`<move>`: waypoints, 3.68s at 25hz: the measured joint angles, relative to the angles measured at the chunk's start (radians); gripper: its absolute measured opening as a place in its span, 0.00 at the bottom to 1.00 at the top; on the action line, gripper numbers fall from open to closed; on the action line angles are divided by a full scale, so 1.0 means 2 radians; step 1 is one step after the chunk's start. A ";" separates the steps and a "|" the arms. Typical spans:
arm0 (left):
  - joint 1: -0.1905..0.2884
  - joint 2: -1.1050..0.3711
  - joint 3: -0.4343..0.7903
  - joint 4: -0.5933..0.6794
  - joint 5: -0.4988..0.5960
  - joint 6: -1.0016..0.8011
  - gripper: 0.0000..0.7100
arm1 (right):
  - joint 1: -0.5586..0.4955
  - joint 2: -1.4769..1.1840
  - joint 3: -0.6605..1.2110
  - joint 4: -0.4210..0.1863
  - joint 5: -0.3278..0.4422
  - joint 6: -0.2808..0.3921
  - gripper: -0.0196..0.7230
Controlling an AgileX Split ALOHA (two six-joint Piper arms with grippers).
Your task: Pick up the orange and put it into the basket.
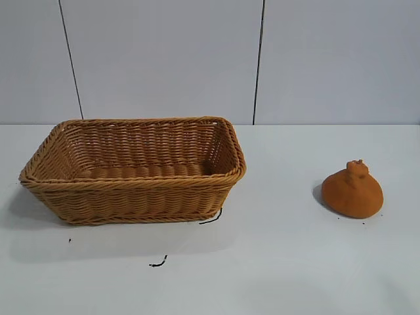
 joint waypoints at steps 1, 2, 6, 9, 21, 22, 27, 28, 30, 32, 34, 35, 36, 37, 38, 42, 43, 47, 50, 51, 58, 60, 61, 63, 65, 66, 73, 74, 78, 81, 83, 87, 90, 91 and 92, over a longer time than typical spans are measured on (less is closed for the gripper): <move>0.000 0.000 0.000 0.000 0.000 0.000 0.90 | 0.000 0.000 0.000 0.000 0.000 0.000 0.92; 0.000 0.000 0.000 0.000 0.000 0.000 0.90 | 0.000 0.000 0.000 0.000 0.000 0.000 0.92; 0.000 0.000 0.000 0.000 0.000 0.000 0.90 | 0.000 0.000 0.000 -0.007 0.000 0.000 0.92; 0.000 0.000 0.000 0.000 0.000 0.000 0.90 | 0.000 0.022 -0.009 -0.015 -0.001 0.000 0.92; 0.000 0.000 0.000 0.000 0.000 0.000 0.90 | 0.000 0.410 -0.191 -0.020 -0.002 0.010 0.92; 0.000 0.000 0.000 0.000 0.000 0.000 0.90 | 0.000 0.447 -0.208 -0.019 -0.002 0.010 0.92; 0.000 0.000 0.000 0.000 0.000 0.000 0.90 | 0.000 0.613 -0.302 -0.004 -0.003 0.010 0.92; 0.000 0.000 0.000 0.000 0.000 0.000 0.90 | 0.000 0.613 -0.302 -0.004 -0.003 0.010 0.92; 0.000 0.000 0.000 0.000 0.000 0.000 0.90 | 0.000 0.669 -0.341 -0.001 -0.003 0.010 0.92; 0.000 0.000 0.000 0.000 0.000 0.000 0.90 | 0.000 0.746 -0.391 0.001 -0.005 0.010 0.92; 0.000 0.000 0.000 0.000 0.000 0.000 0.90 | 0.000 0.793 -0.419 0.006 -0.010 0.010 0.92; 0.000 0.000 0.000 0.000 0.000 0.000 0.90 | 0.002 0.814 -0.435 0.008 -0.014 0.008 0.92; 0.000 0.000 0.000 0.000 0.000 0.000 0.90 | 0.005 0.830 -0.444 0.009 -0.016 0.005 0.92; 0.000 0.000 0.000 0.000 0.000 0.000 0.90 | 0.010 0.847 -0.451 0.009 -0.017 0.003 0.92; 0.000 0.000 0.000 0.000 0.000 0.000 0.90 | 0.016 0.863 -0.458 0.009 -0.018 0.001 0.92; 0.000 0.000 0.000 0.000 0.000 0.000 0.90 | 0.039 0.917 -0.464 0.017 -0.031 0.001 0.92; 0.000 0.000 0.000 0.000 0.000 0.000 0.90 | 0.041 0.931 -0.464 0.018 -0.031 0.004 0.92; 0.000 0.000 0.000 0.000 0.000 0.000 0.90 | 0.041 0.976 -0.464 0.015 -0.037 0.010 0.92; 0.000 0.000 0.000 0.000 0.000 0.000 0.90 | 0.041 1.004 -0.464 0.011 -0.048 0.015 0.92; 0.000 0.000 0.000 0.000 0.000 0.000 0.90 | 0.041 1.014 -0.464 0.010 -0.053 0.015 0.92; 0.000 0.000 0.000 0.000 0.000 0.000 0.90 | 0.041 1.066 -0.464 0.007 -0.081 0.015 0.92; 0.000 0.000 0.000 0.000 0.000 0.000 0.90 | 0.041 1.073 -0.464 0.005 -0.081 0.015 0.92; 0.000 0.000 0.000 0.000 -0.001 0.000 0.90 | 0.041 1.074 -0.464 0.005 -0.081 0.015 0.91; 0.000 0.000 0.000 0.000 -0.001 0.000 0.90 | 0.041 1.075 -0.464 0.005 -0.081 0.015 0.86; 0.000 0.000 0.000 0.000 -0.001 0.000 0.90 | 0.041 1.075 -0.464 0.005 -0.081 0.015 0.71; 0.000 0.000 0.000 0.000 -0.001 0.000 0.90 | 0.041 1.075 -0.464 0.005 -0.080 0.015 0.59; 0.000 0.000 0.000 0.000 -0.001 0.000 0.90 | 0.041 1.041 -0.467 0.005 -0.068 0.015 0.16; 0.000 0.000 0.000 0.000 -0.001 0.000 0.90 | 0.041 1.032 -0.466 0.005 -0.068 0.015 0.16; 0.000 0.000 0.000 0.000 -0.001 0.000 0.90 | 0.041 0.979 -0.473 0.003 -0.065 0.015 0.16; 0.000 0.000 0.000 0.000 -0.001 0.000 0.90 | 0.041 0.956 -0.509 0.003 -0.038 0.015 0.16; 0.000 0.000 0.000 0.000 -0.001 0.000 0.90 | 0.041 0.951 -0.549 0.002 -0.011 0.015 0.16; 0.000 0.000 0.000 0.000 -0.001 0.000 0.90 | 0.041 0.950 -0.598 0.002 0.004 0.015 0.16; 0.000 0.000 0.000 0.000 -0.001 0.000 0.90 | 0.041 0.954 -0.638 0.008 0.010 0.015 0.16; 0.000 0.000 0.000 0.000 -0.001 0.000 0.90 | 0.041 0.956 -0.644 0.013 0.012 0.015 0.16; 0.000 0.000 0.000 0.000 -0.001 0.000 0.90 | 0.042 0.959 -0.649 0.020 0.014 0.015 0.16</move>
